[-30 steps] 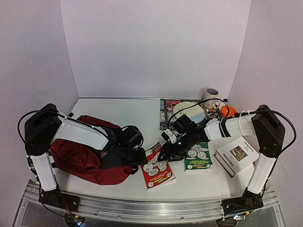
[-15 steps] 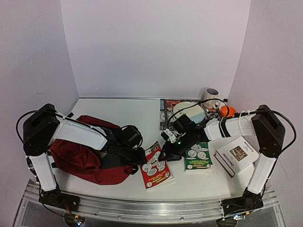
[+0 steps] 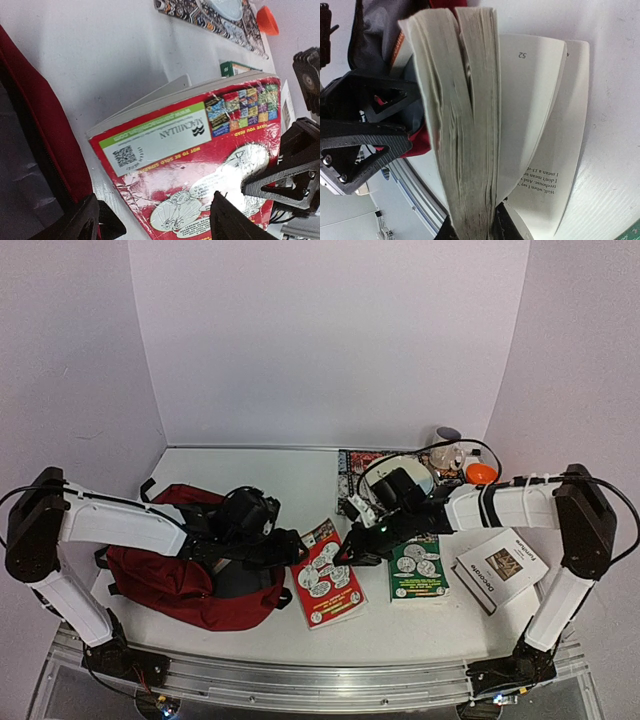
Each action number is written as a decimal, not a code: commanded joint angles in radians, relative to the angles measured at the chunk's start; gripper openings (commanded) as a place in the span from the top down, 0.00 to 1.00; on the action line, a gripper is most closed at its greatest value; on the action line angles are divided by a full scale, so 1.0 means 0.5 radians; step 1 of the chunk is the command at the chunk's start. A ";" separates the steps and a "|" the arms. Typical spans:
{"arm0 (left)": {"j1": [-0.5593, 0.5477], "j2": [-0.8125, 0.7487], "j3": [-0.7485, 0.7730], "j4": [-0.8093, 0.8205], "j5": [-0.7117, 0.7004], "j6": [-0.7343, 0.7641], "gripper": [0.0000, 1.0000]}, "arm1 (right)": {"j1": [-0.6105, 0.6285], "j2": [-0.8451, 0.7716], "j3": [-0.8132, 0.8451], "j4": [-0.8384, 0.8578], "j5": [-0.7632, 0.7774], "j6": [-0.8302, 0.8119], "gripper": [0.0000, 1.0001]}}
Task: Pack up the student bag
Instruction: Pick up the book from the center of the board, then pass from the right arm to the left, then pass from the left arm to the right
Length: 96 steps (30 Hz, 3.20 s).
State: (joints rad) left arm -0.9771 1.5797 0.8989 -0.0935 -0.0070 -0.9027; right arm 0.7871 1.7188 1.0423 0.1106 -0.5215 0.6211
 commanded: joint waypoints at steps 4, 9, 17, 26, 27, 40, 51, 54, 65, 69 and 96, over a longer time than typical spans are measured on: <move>0.078 -0.223 -0.197 0.363 -0.017 -0.110 0.16 | -0.057 -0.270 -0.022 0.181 -0.142 0.029 0.94; 0.110 -0.290 -0.280 0.595 0.183 -0.102 0.16 | -0.066 -0.329 -0.039 0.291 -0.219 0.059 0.94; 0.113 -0.382 -0.310 0.816 0.260 -0.033 0.27 | -0.067 -0.373 -0.044 0.444 -0.290 0.097 0.93; 0.120 -0.452 -0.456 1.072 0.277 -0.080 0.64 | -0.067 -0.363 -0.037 0.519 -0.298 0.101 0.92; 0.121 -0.481 -0.477 1.123 0.278 -0.093 0.66 | -0.067 -0.357 -0.043 0.527 -0.302 0.105 0.92; 0.123 -0.819 -0.666 1.420 0.252 -0.173 1.00 | -0.092 -0.313 -0.077 0.594 -0.205 0.140 0.72; 0.136 -1.065 -0.767 1.414 -0.171 -0.324 1.00 | -0.097 -0.436 -0.204 0.582 0.105 0.313 0.15; 0.141 -1.062 -0.754 1.415 -0.298 -0.384 1.00 | -0.087 -0.519 -0.300 0.704 0.169 0.441 0.05; 0.150 -0.913 -0.629 1.417 -0.660 -0.672 1.00 | 0.006 -0.653 -0.775 1.630 0.343 1.099 0.02; 0.150 -0.860 -0.591 1.417 -0.715 -0.778 1.00 | 0.082 -0.621 -0.784 1.821 0.417 1.165 0.02; 0.150 -0.832 -0.561 1.478 -0.525 -1.101 1.00 | 0.205 -0.084 -0.338 2.469 0.448 1.307 0.04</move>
State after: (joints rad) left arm -0.9049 1.2124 0.6256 0.5311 -0.3086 -1.3977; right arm 0.9005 1.6791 0.8117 1.2513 -0.3197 1.3009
